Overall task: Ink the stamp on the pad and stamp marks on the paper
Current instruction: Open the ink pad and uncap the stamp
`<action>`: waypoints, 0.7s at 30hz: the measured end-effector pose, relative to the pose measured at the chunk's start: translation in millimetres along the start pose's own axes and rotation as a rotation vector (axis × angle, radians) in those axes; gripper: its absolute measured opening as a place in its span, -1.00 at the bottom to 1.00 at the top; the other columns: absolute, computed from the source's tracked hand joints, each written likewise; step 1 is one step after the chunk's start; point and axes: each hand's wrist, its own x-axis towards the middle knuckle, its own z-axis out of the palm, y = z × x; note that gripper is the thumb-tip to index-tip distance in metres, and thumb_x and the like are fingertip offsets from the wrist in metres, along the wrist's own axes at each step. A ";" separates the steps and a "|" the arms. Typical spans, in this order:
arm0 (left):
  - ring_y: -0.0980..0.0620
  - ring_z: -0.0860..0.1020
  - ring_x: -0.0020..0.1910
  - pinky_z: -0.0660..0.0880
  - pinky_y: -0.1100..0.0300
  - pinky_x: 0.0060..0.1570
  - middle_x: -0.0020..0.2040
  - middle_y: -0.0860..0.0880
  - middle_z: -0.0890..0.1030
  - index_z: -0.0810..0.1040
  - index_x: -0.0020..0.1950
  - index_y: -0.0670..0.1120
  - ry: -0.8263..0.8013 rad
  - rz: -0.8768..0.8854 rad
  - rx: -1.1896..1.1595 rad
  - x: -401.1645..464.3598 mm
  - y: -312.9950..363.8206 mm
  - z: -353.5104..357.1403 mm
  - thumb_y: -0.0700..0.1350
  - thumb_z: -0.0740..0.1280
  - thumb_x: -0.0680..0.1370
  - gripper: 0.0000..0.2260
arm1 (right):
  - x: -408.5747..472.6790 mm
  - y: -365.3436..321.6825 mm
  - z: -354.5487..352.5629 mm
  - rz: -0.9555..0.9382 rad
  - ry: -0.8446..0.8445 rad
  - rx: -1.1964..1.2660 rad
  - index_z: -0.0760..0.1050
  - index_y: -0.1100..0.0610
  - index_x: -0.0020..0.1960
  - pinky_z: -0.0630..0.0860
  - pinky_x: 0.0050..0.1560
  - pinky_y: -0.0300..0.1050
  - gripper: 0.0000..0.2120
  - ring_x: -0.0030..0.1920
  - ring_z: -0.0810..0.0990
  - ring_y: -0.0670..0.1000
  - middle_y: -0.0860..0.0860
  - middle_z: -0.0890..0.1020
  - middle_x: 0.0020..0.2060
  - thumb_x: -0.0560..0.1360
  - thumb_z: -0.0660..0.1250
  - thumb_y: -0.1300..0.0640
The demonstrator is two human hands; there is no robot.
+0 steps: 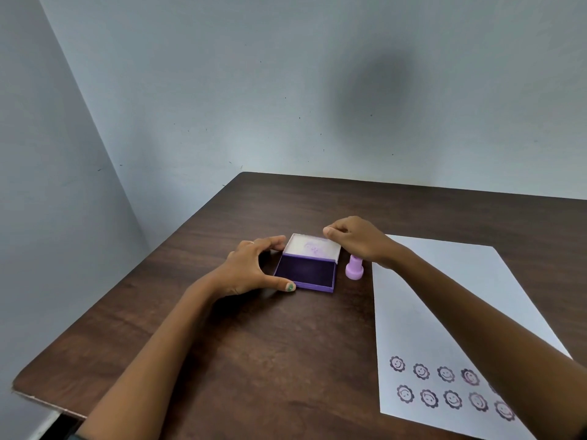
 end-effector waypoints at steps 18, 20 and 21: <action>0.08 0.29 0.41 0.21 -0.07 0.45 0.33 0.12 0.45 0.28 0.40 0.28 -0.015 -0.002 -0.031 1.4 -3.0 -0.5 0.34 0.51 0.12 -0.12 | -9.5 0.2 -8.9 -0.002 0.015 0.034 0.50 0.37 0.07 0.52 0.01 0.09 -0.64 0.05 0.54 0.27 0.30 0.60 0.05 0.56 0.16 0.07; 0.06 0.28 0.41 0.20 -0.07 0.45 0.33 0.13 0.44 0.27 0.41 0.27 -0.016 0.004 -0.023 0.1 -1.0 -0.8 0.32 0.51 0.13 -0.11 | -13.7 -2.4 -15.8 -0.017 0.010 0.044 0.54 0.28 0.07 0.48 -0.06 -0.07 -0.70 0.00 0.55 0.11 0.16 0.62 0.03 0.55 0.19 0.07; 0.06 0.27 0.41 0.20 -0.06 0.45 0.32 0.14 0.43 0.27 0.40 0.27 -0.010 0.004 -0.023 -0.9 0.2 -0.6 0.32 0.51 0.13 -0.12 | -16.1 -3.7 -20.1 -0.027 0.007 0.043 0.55 0.25 0.07 0.47 -0.06 -0.11 -0.72 0.00 0.56 0.07 0.12 0.62 0.03 0.54 0.22 0.07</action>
